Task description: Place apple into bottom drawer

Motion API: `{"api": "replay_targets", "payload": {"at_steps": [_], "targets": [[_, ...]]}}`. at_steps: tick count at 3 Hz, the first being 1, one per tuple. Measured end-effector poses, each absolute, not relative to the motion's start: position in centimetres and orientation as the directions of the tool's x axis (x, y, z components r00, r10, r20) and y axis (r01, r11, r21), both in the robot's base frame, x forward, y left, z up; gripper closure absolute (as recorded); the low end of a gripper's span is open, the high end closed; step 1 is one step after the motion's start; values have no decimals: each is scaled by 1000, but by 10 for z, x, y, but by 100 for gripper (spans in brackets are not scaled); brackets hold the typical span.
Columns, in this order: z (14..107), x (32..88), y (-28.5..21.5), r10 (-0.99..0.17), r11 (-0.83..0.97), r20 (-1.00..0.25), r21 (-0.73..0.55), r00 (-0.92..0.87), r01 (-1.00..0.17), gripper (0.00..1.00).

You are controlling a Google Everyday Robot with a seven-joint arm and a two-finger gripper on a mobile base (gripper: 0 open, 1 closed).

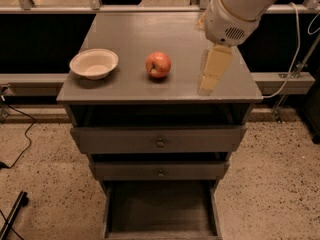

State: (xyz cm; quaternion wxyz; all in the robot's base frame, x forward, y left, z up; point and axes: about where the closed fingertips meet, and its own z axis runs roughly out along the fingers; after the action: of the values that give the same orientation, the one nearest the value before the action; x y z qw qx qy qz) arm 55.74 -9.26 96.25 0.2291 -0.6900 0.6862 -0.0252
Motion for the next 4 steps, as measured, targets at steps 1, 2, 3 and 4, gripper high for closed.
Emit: {"api": "replay_targets", "payload": {"at_steps": [1, 2, 3, 4], "targets": [[945, 582, -83, -961, 41, -268, -362, 62, -931, 0], [940, 609, -64, -952, 120, -307, -348, -8, -930, 0], [940, 609, -64, -952, 120, -307, -348, -8, -930, 0], [939, 616, -64, -936, 194, -345, -326, -74, -925, 0]]}}
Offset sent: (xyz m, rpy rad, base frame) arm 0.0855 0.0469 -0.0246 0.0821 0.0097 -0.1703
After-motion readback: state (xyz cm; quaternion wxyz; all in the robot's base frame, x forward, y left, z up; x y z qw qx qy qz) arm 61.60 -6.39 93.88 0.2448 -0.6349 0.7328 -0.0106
